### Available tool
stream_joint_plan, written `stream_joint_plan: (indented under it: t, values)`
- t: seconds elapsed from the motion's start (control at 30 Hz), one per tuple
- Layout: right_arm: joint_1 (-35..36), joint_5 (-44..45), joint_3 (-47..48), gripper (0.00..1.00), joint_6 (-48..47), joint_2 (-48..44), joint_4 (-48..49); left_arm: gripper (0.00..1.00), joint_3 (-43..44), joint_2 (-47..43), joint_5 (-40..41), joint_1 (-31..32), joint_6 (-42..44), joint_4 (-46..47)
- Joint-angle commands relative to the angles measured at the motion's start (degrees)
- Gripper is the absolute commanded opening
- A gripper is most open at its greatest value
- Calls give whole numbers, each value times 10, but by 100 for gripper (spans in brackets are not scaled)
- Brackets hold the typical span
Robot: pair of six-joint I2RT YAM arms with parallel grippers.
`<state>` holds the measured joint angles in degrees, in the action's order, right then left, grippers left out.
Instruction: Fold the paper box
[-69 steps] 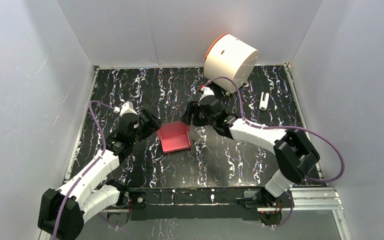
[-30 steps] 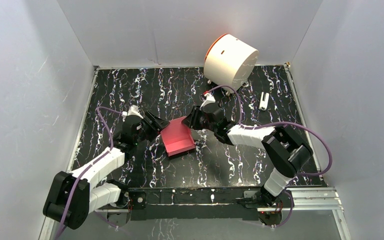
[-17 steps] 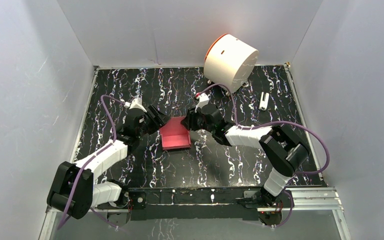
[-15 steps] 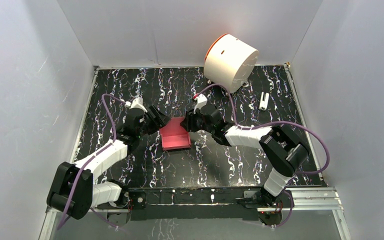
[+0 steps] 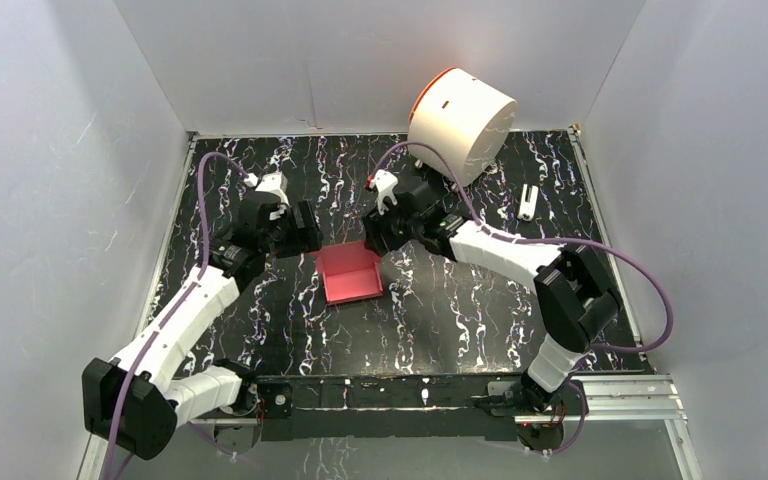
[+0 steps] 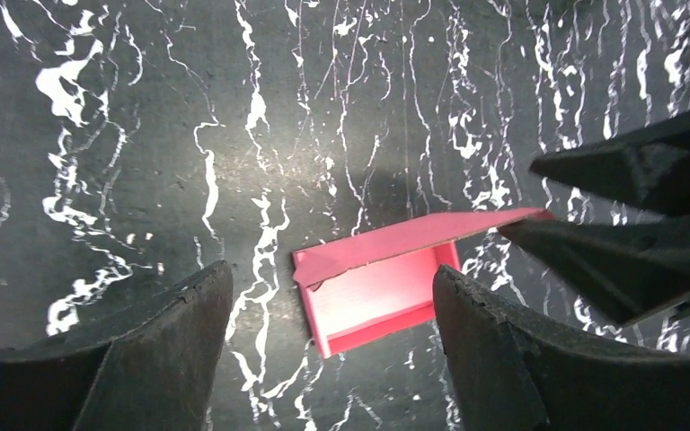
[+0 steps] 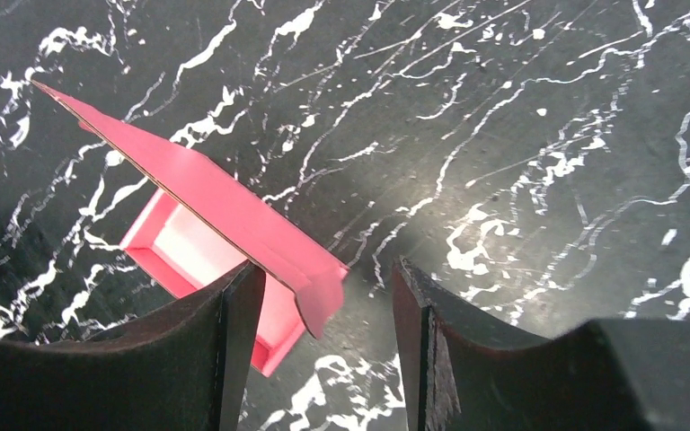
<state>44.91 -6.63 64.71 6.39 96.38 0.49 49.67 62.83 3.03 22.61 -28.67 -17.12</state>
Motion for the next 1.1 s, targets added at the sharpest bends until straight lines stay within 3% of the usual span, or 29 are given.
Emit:
stream_joint_plan:
  t: [0.0, 0.33, 0.7, 1.07]
  values:
    - [-21, -40, 77, 63, -84, -1, -140, 79, 51, 15, -27, -1, 113, -120]
    - [-23, -102, 166, 53, -133, 65, -244, 75, 129, 118, -116, -2, 158, -177]
    - [-22, -90, 186, 34, -151, 86, -268, 60, 156, 187, -149, -2, 174, -191]
    - [-17, -85, 210, 34, -158, 99, -269, 50, 164, 211, -146, -2, 179, -200]
